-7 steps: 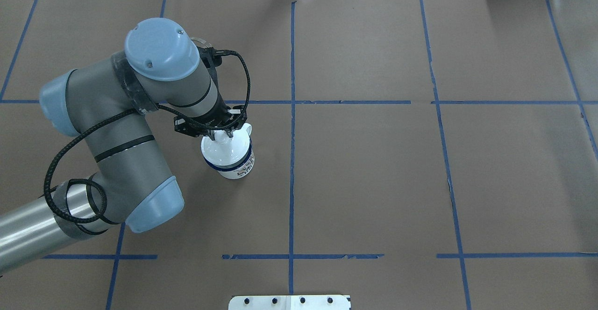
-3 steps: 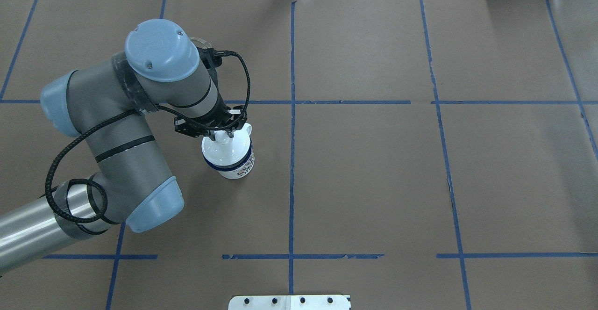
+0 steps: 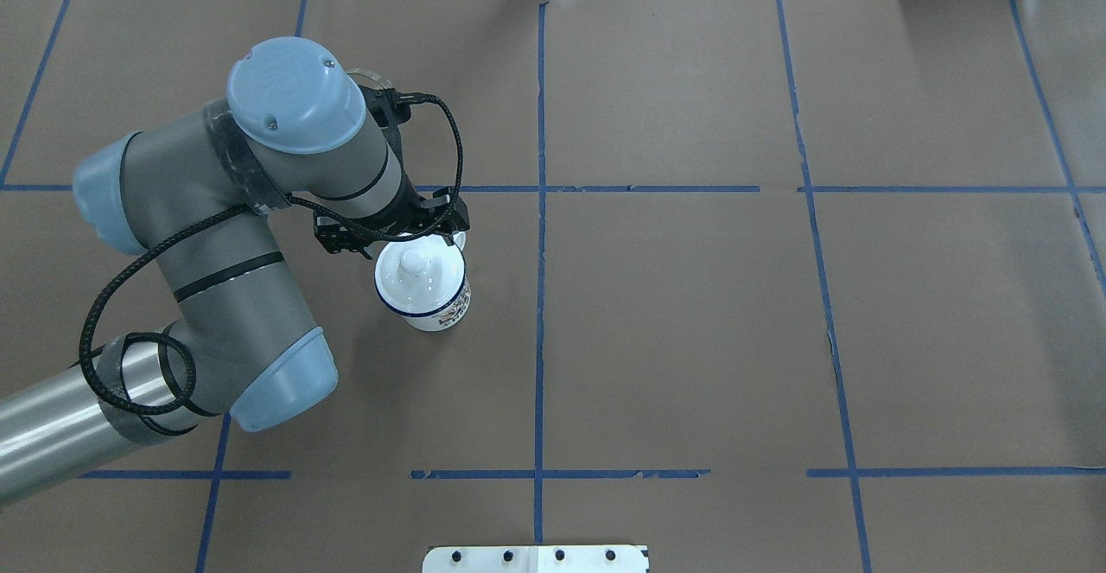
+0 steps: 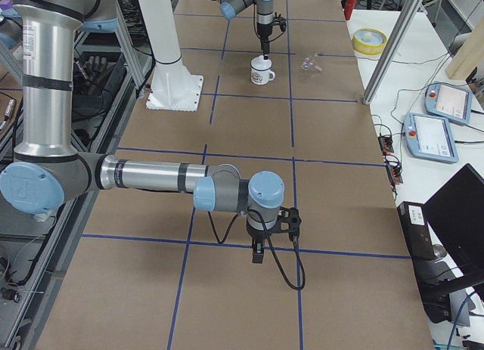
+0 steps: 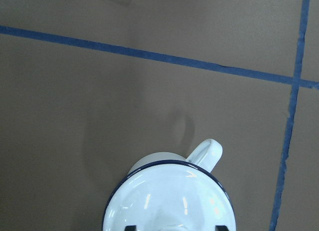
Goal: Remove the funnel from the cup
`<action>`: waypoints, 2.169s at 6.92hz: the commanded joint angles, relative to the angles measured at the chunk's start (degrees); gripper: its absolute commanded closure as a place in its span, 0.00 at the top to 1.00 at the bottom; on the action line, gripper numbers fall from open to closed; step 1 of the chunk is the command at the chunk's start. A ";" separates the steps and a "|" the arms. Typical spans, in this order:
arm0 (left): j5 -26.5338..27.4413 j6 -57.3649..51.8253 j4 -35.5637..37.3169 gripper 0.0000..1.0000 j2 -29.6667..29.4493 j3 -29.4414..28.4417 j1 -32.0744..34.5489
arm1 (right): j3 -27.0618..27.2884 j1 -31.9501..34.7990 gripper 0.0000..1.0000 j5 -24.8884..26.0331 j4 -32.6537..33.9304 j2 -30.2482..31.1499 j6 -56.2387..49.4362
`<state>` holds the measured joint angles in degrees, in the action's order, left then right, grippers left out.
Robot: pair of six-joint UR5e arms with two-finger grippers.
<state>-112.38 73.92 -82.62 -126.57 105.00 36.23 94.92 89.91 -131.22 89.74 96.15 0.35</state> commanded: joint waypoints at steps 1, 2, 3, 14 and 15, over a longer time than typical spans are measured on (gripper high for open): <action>0.15 -0.01 0.00 1.00 0.18 1.17 0.33 | 0.00 0.00 1.00 0.00 0.00 0.00 0.00; 0.15 -0.35 0.00 1.00 2.36 3.79 0.95 | 0.00 0.00 1.00 0.00 0.00 0.00 0.00; 1.02 -0.62 -0.26 1.00 4.30 7.21 1.73 | 0.00 0.00 1.00 0.00 0.00 0.00 0.00; -18.05 -77.08 -19.59 1.00 41.36 -10.07 52.10 | -0.09 0.00 1.00 0.00 0.00 0.00 0.00; -18.13 -77.00 -18.99 1.00 42.36 -9.99 52.10 | 0.00 0.00 1.00 0.00 0.00 0.00 0.00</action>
<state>-130.31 -2.15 -101.11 -87.06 95.43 87.71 94.85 89.91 -131.22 89.74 96.15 0.35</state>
